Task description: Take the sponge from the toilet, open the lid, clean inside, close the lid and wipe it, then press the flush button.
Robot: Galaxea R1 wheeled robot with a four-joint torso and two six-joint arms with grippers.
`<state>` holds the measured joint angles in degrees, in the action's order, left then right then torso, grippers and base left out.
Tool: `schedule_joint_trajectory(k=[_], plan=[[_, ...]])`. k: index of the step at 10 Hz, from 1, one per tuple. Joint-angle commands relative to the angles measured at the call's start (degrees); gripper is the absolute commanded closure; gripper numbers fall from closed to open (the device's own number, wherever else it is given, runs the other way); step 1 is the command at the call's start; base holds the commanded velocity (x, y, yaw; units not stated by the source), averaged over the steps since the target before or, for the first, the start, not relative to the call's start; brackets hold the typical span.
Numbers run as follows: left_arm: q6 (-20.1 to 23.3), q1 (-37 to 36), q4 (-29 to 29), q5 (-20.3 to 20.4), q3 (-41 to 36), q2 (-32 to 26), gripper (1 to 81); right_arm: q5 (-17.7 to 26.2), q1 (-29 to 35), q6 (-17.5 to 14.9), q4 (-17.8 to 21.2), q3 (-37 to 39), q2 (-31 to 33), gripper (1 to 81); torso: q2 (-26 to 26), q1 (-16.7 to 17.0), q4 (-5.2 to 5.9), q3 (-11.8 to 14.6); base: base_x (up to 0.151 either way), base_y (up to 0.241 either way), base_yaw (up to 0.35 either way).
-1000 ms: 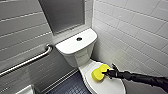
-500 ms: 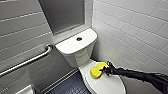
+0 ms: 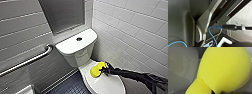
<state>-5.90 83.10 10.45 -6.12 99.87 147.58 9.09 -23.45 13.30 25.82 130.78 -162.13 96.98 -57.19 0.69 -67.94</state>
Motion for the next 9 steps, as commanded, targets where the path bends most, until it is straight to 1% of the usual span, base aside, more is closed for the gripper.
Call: schedule_joint_trajectory(k=[1,2,4,7,9], plan=[[0.3,0.9,-0.3,-4.5,-1.4,-0.8,1.0,4.0,0.8,-0.1,-0.9,-5.5,5.1,81.1,0.0,0.0,0.00,0.0,0.000,0.000,0.000],[0.3,0.9,-0.3,-4.5,-1.5,-0.6,1.0,3.1,-1.0,0.1,-0.9,-12.8,10.5,81.1,0.0,0.0,0.00,0.0,0.000,0.000,0.000],[0.3,0.9,0.2,-4.6,-1.4,-0.1,1.0,2.8,-4.2,0.1,-0.5,-19.9,18.8,81.1,0.0,0.0,0.00,0.0,0.000,0.000,0.000],[0.3,0.9,0.3,-4.5,-1.5,-0.3,1.0,1.0,-8.9,0.1,-0.4,-25.0,25.1,81.1,0.0,0.0,0.00,0.0,0.000,0.000,0.000],[0.4,0.9,0.3,-4.5,-1.5,-0.3,1.0,-1.7,-13.5,0.1,-0.3,-28.3,29.1,81.1,0.0,0.0,0.00,0.0,0.000,0.000,0.000]])
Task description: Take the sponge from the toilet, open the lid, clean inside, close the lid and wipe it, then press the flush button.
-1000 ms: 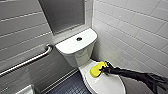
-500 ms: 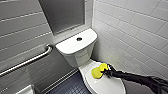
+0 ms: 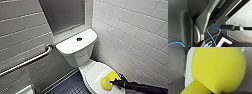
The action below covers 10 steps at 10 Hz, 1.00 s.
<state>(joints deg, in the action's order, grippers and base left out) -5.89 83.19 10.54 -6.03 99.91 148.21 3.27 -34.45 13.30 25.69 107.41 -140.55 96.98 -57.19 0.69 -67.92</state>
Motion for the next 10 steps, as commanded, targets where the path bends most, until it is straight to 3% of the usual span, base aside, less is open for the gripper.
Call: schedule_joint_trajectory(k=[1,7,10], plan=[[0.4,0.8,0.3,-4.6,-1.6,-0.9,1.0,2.7,-4.8,0.1,-0.2,-7.2,9.9,81.1,0.0,0.0,0.00,0.0,0.000,0.000,0.000],[0.4,0.8,1.0,-4.6,-1.8,-1.0,1.0,-9.1,-21.1,-0.4,-0.7,-21.7,23.4,81.1,0.0,0.0,0.00,0.0,0.000,0.000,0.000],[0.4,0.8,1.1,-4.6,-2.0,-1.1,1.0,-14.2,-28.0,-0.7,-1.2,-25.6,23.8,81.1,0.0,0.0,0.00,0.0,0.000,0.000,0.000]])
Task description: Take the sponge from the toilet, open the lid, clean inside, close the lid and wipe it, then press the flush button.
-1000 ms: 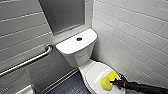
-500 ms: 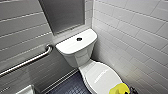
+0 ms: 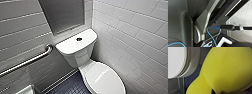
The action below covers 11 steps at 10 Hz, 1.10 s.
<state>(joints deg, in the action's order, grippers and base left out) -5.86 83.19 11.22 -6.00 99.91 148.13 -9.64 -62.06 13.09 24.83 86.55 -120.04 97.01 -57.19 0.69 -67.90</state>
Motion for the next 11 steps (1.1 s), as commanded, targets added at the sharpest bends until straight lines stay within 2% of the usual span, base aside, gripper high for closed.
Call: schedule_joint_trajectory(k=[1,3,6,8,9,11], plan=[[0.4,0.8,0.4,-4.6,-2.0,-1.0,1.0,-2.4,-0.7,-0.6,-1.8,-7.6,4.1,81.1,0.0,0.0,0.00,0.0,0.000,0.000,0.000],[0.4,0.8,0.4,-4.6,-2.0,-1.0,1.0,-2.4,0.8,-1.0,-3.9,-14.9,6.8,81.1,0.0,0.0,0.00,0.0,0.000,0.000,0.000],[0.4,0.8,0.5,-4.5,-2.0,-1.0,1.0,-1.1,6.8,-2.1,-4.5,-21.1,7.9,81.1,0.0,0.0,0.00,0.0,0.000,0.000,0.000],[0.4,0.8,0.5,-4.5,-2.0,-1.0,1.0,2.9,13.4,-2.1,-3.8,-22.7,7.4,81.1,0.0,0.0,0.00,0.0,0.000,0.000,0.000],[0.4,0.7,0.5,-4.5,-1.8,-0.9,1.0,3.3,16.7,-2.1,-3.5,-22.6,6.8,81.1,0.0,0.0,0.00,0.0,0.000,0.000,0.000],[0.3,0.5,0.4,-4.5,-1.8,-0.9,1.0,9.3,24.4,-2.0,-1.0,-19.5,3.7,81.1,0.0,0.0,0.00,0.0,0.000,0.000,0.000]])
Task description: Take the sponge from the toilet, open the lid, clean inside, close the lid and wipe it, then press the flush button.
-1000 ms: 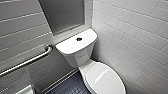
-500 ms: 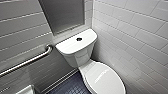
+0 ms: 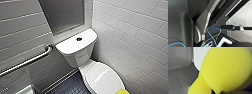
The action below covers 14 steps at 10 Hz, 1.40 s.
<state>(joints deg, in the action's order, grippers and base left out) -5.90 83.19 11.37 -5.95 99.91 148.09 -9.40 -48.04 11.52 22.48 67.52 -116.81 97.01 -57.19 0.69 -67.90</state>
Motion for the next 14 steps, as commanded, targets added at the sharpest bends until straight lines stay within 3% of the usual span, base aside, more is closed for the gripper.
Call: schedule_joint_trajectory(k=[1,6,11,12,14], plan=[[0.4,0.4,0.1,-4.5,-1.7,-0.9,1.0,11.6,13.5,-0.4,1.4,2.0,-2.3,81.1,0.0,0.0,0.00,0.0,0.000,0.000,0.000],[0.4,0.3,-0.2,-4.6,-1.5,-0.7,1.0,23.3,25.4,2.4,1.4,21.4,-17.0,81.1,0.0,0.0,0.00,0.0,0.000,0.000,0.000],[0.3,0.3,-0.5,-4.6,-1.5,-0.6,1.0,30.1,33.0,5.0,1.1,36.5,-32.5,81.1,0.0,0.0,0.00,0.0,0.000,0.000,0.000],[0.3,0.4,-0.5,-4.6,-1.5,-0.6,1.0,31.1,34.1,5.4,0.5,39.1,-35.3,81.1,0.0,0.0,0.00,0.0,0.000,0.000,0.000],[0.3,0.3,-0.4,-4.6,-1.5,-0.6,1.0,34.7,35.9,5.5,-4.4,45.8,-40.7,81.1,0.0,0.0,0.00,0.0,0.000,0.000,0.000]])
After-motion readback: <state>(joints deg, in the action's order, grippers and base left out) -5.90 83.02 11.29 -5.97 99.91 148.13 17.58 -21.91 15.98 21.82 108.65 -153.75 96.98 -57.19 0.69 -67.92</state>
